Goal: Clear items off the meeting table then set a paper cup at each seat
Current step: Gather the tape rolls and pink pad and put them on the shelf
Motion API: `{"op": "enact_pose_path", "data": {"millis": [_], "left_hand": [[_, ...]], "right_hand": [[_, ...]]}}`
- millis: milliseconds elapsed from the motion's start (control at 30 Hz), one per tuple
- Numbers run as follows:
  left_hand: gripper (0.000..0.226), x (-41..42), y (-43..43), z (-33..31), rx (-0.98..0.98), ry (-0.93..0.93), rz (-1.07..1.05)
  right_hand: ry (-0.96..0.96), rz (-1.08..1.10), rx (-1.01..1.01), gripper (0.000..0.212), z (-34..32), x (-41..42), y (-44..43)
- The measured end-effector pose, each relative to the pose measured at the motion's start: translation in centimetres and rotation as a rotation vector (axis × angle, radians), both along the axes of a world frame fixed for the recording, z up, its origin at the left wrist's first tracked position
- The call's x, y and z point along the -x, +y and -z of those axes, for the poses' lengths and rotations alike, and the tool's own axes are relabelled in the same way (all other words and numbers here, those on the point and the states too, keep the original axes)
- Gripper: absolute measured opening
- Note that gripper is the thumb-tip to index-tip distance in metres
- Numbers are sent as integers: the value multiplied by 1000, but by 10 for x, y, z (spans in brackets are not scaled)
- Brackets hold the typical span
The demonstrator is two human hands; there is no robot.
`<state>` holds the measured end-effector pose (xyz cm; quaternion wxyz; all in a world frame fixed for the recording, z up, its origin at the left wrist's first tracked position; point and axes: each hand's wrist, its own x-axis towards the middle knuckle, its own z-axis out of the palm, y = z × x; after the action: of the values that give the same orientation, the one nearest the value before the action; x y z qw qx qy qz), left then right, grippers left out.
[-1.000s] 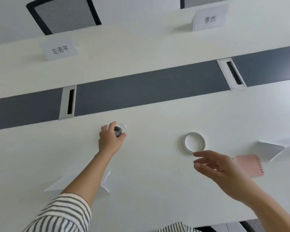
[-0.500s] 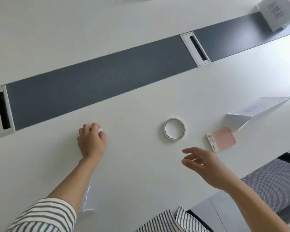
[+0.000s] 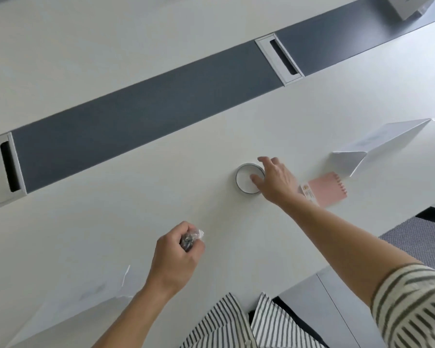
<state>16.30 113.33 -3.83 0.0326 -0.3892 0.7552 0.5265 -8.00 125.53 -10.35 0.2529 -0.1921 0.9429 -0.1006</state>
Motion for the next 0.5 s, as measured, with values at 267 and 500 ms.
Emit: {"op": "enact_pose_path", "data": {"millis": [267,500], "left_hand": [[24,-30,36,-4,-21,-39,-71],[55,5,53,-9,-156,63,-130]], "right_hand": [[57,-4,79,26,30,5,-6],[-139,45,367,14,-1,-5,35]]}}
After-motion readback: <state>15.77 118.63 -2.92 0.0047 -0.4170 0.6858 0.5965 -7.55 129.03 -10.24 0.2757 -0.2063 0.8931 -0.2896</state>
